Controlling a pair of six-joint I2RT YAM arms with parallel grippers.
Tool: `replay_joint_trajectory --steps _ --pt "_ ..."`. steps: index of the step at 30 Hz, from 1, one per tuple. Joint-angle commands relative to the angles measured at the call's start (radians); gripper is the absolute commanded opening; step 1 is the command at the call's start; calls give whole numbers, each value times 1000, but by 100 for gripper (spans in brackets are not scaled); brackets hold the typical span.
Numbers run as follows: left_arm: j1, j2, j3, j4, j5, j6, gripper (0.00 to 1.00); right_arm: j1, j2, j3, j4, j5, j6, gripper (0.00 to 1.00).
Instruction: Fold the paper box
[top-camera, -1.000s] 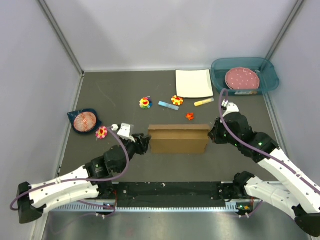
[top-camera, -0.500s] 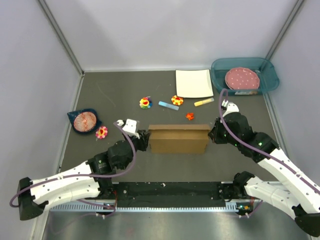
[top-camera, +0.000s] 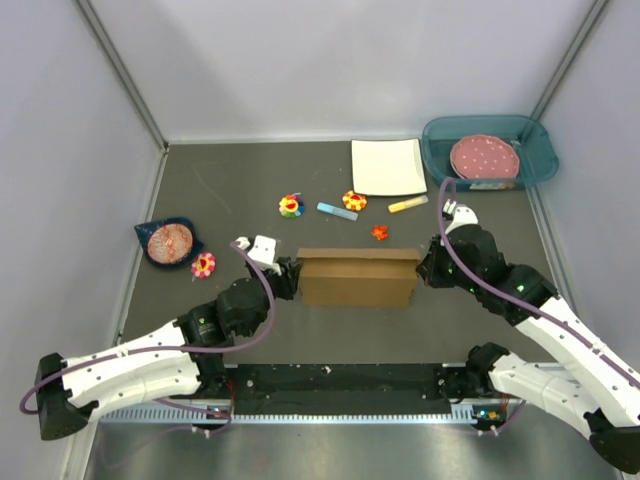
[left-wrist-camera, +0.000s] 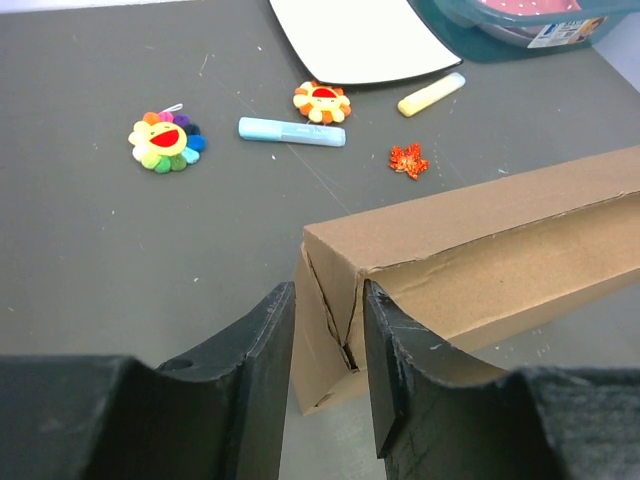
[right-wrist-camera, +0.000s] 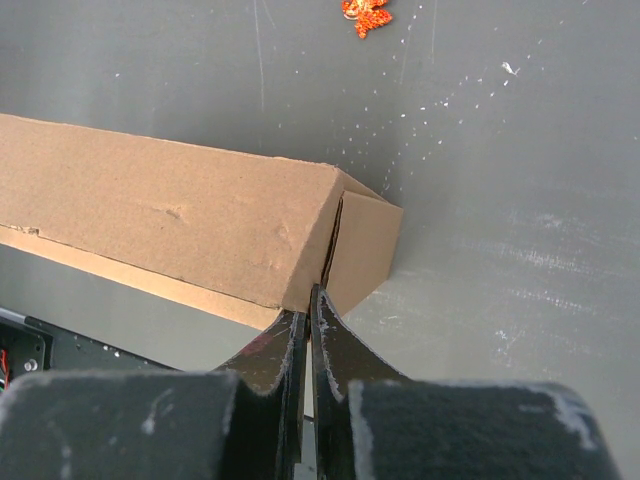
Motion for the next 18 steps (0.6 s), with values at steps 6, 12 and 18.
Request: replay_joint_trajectory --steps 6,12,18 --pt "15 -7 56 65 -11 38 33 17 17 -25 -148 -39 8 0" --pt "34 12 42 88 13 35 13 18 17 -25 -148 -41 5 0" --pt "35 24 38 97 45 43 0 17 18 -25 -148 -42 8 0"
